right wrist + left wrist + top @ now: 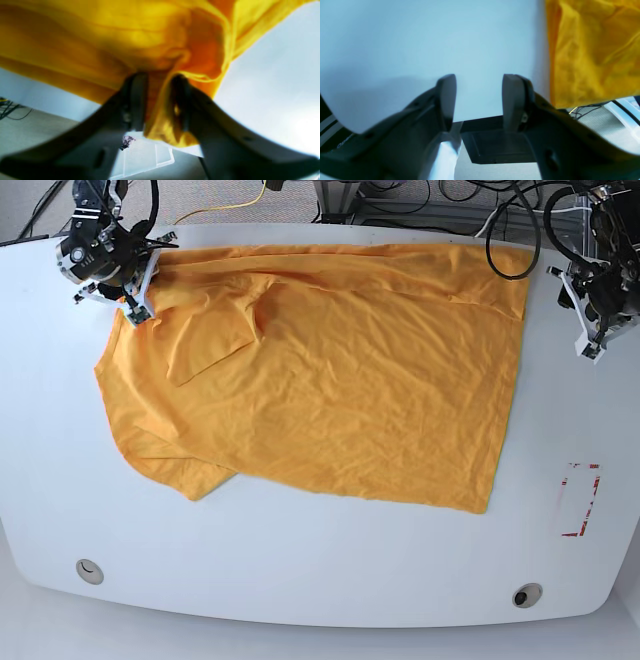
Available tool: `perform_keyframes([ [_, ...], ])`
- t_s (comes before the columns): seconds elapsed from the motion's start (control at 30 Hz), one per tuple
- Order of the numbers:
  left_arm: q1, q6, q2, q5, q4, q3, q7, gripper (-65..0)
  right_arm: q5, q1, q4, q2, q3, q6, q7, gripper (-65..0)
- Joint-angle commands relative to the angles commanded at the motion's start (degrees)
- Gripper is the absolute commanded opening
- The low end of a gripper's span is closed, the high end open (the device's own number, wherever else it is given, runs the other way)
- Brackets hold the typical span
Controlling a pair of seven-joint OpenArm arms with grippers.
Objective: Layout the t-shirt on the table in an organized manner, then fold the t-shirt properly
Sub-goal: 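Lay the shirt flat and open both grippers, then lower both grippers onto the shirt edges and grasp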
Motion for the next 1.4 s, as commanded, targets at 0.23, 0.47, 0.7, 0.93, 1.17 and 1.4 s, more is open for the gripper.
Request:
perform_keyframes([
  [0.23,-0.4,0.0,-1.6,-0.4,0.1,-0.1,0.0,-35.6,0.4,-2.3,3.2,0.4,0.0,0.00,0.0,-15.2],
  [0.47,-3.6,0.0,-1.6,-0.4,0.2,0.4,0.0,-35.4,0.2,-3.3,4.3,0.4,6.4,0.00,-0.5,-13.6],
  [0.7,-10.4,0.0,-1.0,-0.4,0.1,4.8,0.0,-35.3,0.4,-0.6,4.1,2.9,13.4,0.00,-0.8,-13.5],
  [0.93,-17.8,0.0,5.0,0.1,-0.2,7.8,0.0,-35.3,0.4,7.4,3.7,3.2,13.2,0.00,-0.8,-13.6],
  [1.17,-24.9,0.0,11.1,0.1,-1.1,13.3,0.0,-35.1,-0.1,19.0,1.8,-1.2,13.1,0.00,-0.9,-13.8],
  [1.4,-29.0,0.0,15.4,0.1,-6.4,18.0,-2.7,-35.1,-0.1,25.4,-2.0,-3.2,10.4,0.00,-2.4,-14.0],
])
